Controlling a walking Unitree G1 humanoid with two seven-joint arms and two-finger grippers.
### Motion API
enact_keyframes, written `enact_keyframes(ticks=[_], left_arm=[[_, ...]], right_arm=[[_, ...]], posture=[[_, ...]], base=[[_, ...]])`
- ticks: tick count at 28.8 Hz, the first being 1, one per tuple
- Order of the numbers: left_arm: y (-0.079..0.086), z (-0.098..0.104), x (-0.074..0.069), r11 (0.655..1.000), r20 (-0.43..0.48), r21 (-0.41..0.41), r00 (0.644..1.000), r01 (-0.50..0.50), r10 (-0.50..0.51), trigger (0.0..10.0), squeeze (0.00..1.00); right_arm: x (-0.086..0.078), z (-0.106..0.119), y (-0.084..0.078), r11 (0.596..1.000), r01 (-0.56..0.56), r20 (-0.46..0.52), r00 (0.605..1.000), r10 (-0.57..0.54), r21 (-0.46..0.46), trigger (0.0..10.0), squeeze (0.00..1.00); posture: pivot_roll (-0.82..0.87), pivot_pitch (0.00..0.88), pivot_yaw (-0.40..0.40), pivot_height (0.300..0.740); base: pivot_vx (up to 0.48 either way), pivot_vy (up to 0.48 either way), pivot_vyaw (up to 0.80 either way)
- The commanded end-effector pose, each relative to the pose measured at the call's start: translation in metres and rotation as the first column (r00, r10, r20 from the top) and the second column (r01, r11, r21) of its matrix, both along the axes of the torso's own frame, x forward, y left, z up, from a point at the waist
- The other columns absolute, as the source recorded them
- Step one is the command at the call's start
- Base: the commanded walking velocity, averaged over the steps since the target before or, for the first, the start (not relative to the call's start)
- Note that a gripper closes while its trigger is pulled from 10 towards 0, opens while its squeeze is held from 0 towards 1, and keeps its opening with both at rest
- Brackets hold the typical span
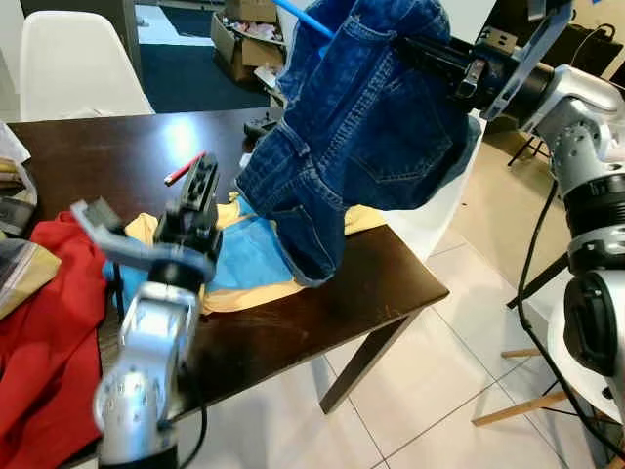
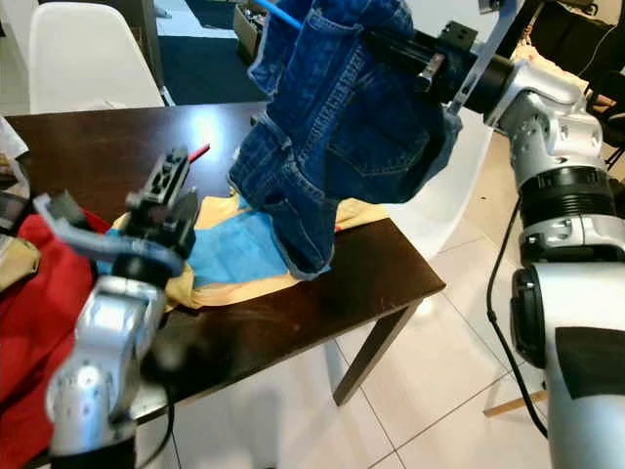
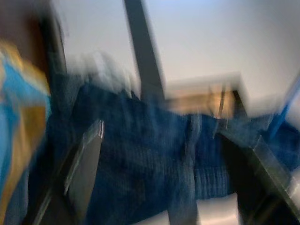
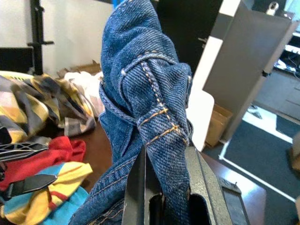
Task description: Hang hanger
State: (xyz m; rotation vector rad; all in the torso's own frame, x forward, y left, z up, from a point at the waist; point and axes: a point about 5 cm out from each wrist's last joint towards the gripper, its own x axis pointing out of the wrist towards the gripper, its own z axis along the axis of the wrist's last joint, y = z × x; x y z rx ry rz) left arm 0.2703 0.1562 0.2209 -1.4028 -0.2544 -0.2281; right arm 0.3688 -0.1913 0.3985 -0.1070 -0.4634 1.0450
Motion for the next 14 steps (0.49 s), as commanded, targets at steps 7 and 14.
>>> enact_keyframes(ticks=[7,14], left_arm=[[0.012,-0.03,0.003,0.99,-0.104,-0.102,0.991,-0.094,0.084,10.0,0.0],[0.019,-0.025,0.008,0.987,-0.087,-0.11,0.991,-0.115,0.106,10.0,0.0]], right_arm=[[-0.019,0.024,-0.009,0.992,-0.114,0.115,0.988,0.107,0.054,0.0,0.0],[-0.022,0.023,-0.01,0.988,-0.144,0.121,0.983,0.137,0.053,0.0,0.0]], posture=[[0.12,0.077,-0.185,0.74],[0.12,0.073,-0.181,0.74]], base=[[0.0,0.0,0.0],[0.0,0.0,0.0]])
